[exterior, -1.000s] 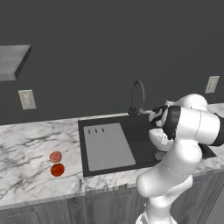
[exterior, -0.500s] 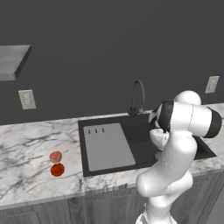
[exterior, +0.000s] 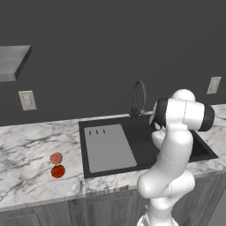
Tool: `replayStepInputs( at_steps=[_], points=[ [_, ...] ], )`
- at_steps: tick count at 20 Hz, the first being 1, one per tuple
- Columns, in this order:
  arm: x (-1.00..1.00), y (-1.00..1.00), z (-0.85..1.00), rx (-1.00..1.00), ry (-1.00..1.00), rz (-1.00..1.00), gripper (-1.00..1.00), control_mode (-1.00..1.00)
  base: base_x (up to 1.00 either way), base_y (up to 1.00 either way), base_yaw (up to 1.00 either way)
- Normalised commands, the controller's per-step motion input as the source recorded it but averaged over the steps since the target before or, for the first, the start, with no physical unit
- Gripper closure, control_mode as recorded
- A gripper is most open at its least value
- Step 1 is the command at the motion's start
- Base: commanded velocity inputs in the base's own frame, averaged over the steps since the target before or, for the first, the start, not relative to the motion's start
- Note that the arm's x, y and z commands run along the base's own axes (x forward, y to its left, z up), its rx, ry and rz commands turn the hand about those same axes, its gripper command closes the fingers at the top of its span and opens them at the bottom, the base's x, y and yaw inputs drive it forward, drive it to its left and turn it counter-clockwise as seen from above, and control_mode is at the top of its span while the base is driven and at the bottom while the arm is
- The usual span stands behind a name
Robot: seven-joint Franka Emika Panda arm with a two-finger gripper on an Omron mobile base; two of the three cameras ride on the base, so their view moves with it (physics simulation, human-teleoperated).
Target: Remove the tomato and peach from the sink. Then move the bowl and cup from the counter to the sink for washing.
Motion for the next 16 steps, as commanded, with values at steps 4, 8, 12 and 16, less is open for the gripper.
replayStepInputs(
  at_steps=[4,8,12,16],
  points=[
    [0.21,-0.13,-0.20,-0.01,0.00,-0.05,1.00,-1.00,0.00,0.00,0.00],
    [0.24,-0.14,-0.17,0.00,0.00,-0.05,1.00,-1.00,0.00,0.00,0.00],
    [0.27,-0.13,-0.17,0.00,0.00,-0.05,1.00,-1.00,0.00,0.00,0.00],
    [0.26,-0.13,-0.18,0.00,-0.02,-0.02,1.00,-1.00,0.00,0.00,0.00]
  ],
)
